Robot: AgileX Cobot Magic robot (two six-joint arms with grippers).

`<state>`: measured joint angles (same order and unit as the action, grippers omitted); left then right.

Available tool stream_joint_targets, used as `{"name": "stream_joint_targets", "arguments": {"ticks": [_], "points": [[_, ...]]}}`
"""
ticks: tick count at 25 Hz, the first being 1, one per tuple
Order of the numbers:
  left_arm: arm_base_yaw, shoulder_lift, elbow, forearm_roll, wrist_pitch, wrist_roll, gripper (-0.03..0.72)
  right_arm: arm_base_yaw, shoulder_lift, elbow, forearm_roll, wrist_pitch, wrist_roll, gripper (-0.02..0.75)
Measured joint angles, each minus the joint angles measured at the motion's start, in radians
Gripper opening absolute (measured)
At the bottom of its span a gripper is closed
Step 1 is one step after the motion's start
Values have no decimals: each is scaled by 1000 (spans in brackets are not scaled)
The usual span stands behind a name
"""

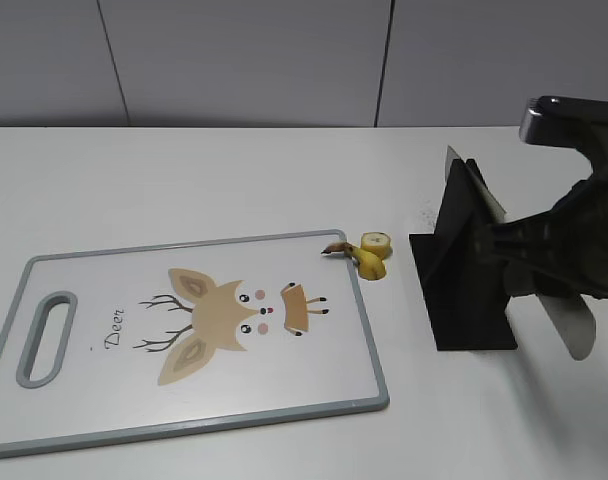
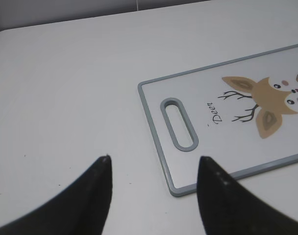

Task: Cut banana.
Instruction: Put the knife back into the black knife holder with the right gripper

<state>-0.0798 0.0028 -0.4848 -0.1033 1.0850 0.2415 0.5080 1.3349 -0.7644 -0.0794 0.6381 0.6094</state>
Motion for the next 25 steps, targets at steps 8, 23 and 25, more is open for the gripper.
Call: {"name": "stream_joint_targets", "arguments": {"ticks": [8,23,25], "points": [[0,0,0,0,0,0,528,0,4,-52,20,3,-27,627],[0,0,0,0,0,0,528,0,-314,-153,156,229,-578,651],[0,0,0,0,0,0,528,0,-389,-132,149,233,-592,642]]}}
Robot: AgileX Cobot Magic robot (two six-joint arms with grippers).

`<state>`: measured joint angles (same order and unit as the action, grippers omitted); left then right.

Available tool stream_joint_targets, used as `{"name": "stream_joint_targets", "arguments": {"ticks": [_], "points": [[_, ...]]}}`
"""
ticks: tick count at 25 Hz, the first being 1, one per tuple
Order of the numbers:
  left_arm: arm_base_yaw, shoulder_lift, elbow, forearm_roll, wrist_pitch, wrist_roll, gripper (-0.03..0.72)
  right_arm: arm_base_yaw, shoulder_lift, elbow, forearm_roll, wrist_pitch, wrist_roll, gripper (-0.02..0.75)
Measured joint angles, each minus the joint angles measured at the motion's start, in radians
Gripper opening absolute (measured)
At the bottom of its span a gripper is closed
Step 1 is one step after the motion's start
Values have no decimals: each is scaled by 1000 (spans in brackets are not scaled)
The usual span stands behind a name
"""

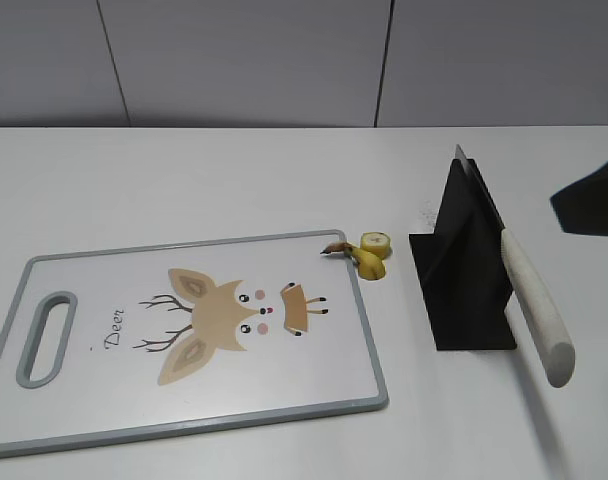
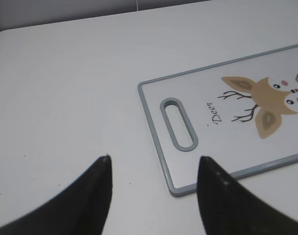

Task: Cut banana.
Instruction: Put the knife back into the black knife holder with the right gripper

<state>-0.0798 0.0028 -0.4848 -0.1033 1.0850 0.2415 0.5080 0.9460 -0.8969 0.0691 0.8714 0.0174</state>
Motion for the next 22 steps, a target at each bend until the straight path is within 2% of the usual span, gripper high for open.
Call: {"name": "stream_joint_targets", "arguments": {"ticks": [10,22], "points": [[0,0,0,0,0,0,528,0,-387,307,-3,24,-83,592],[0,0,0,0,0,0,528,0,-816,394,-61,164,-90,590]]}}
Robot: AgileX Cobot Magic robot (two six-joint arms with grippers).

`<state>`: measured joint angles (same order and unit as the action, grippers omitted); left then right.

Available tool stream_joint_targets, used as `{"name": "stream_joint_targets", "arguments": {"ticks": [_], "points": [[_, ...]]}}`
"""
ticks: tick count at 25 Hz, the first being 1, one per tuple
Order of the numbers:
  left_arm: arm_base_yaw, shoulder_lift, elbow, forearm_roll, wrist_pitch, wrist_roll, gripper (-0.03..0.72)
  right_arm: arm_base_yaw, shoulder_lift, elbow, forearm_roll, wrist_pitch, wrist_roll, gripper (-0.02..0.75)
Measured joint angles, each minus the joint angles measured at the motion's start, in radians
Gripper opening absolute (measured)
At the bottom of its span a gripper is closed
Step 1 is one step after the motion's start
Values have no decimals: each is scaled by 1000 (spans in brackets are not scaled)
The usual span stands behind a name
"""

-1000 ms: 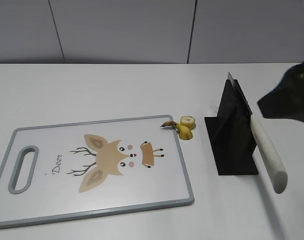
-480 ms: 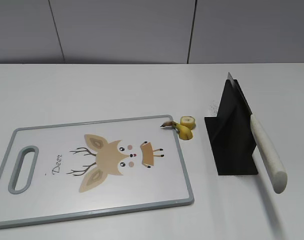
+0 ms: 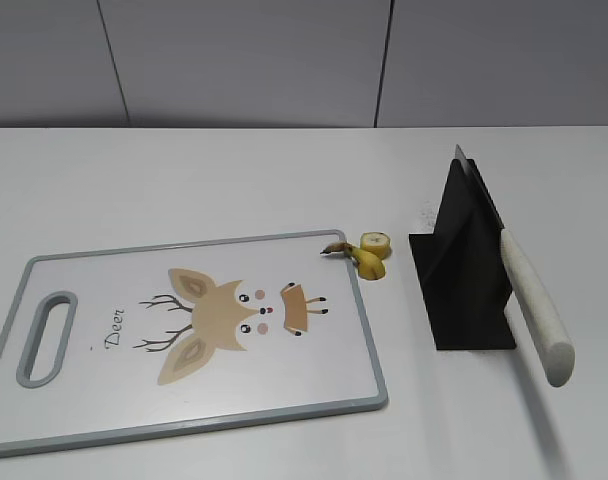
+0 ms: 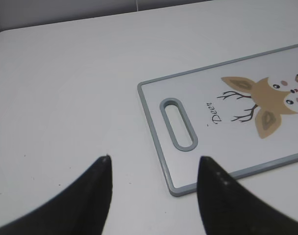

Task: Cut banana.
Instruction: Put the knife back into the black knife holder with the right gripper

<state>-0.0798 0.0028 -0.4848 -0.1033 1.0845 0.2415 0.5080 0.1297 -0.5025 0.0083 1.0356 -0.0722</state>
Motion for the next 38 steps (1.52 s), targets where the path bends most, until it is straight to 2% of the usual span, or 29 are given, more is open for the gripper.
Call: {"name": "stream_joint_targets", "arguments": {"ticks": [4,16,18,24,27,31,38], "points": [[0,0,0,0,0,0,528,0,-58,0,-27,0,0,581],[0,0,0,0,0,0,528,-19,-136,0,-8,1,0,573],[0,0,0,0,0,0,528,-61,-136,0,-8,1,0,573],[0,0,0,0,0,0,528,-264,-136,0,-8,1,-1,573],[0,0,0,0,0,0,528,-329,-136,0,-8,1,-1,573],[0,0,0,0,0,0,528,-391,-136,0,-8,1,-1,573],[0,0,0,0,0,0,528,-435,-136,0,-8,1,-1,573]]}}
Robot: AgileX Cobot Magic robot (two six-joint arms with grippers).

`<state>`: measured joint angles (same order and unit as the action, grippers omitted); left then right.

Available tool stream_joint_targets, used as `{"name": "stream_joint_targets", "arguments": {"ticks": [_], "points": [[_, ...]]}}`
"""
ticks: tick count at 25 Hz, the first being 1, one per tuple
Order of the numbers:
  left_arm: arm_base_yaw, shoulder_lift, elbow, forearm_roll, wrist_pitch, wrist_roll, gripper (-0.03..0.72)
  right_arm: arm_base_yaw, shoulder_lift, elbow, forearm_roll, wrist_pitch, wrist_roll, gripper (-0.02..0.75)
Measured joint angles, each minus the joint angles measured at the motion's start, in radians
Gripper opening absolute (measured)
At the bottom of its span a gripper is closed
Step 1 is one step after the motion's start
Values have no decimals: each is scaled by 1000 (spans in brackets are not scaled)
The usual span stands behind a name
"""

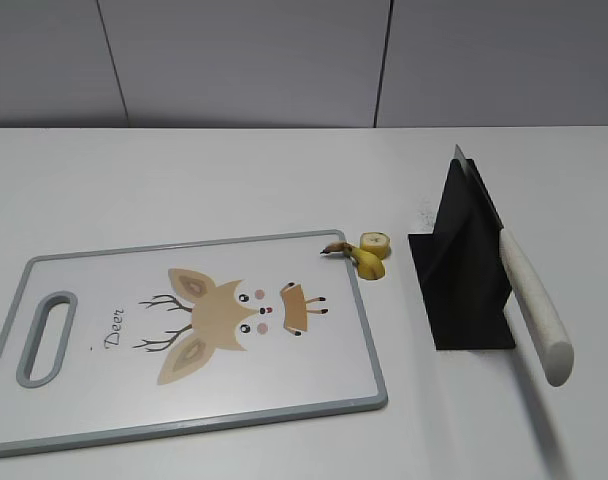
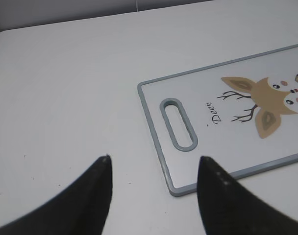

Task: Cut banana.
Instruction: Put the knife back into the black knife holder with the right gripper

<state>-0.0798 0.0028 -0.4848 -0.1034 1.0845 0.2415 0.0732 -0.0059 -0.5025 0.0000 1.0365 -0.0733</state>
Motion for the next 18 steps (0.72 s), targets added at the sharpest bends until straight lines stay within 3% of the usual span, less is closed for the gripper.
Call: {"name": "stream_joint_targets", "arguments": {"ticks": [18], "points": [[0,0,0,0,0,0,528,-23,0,0,0,0,0,573]]}}
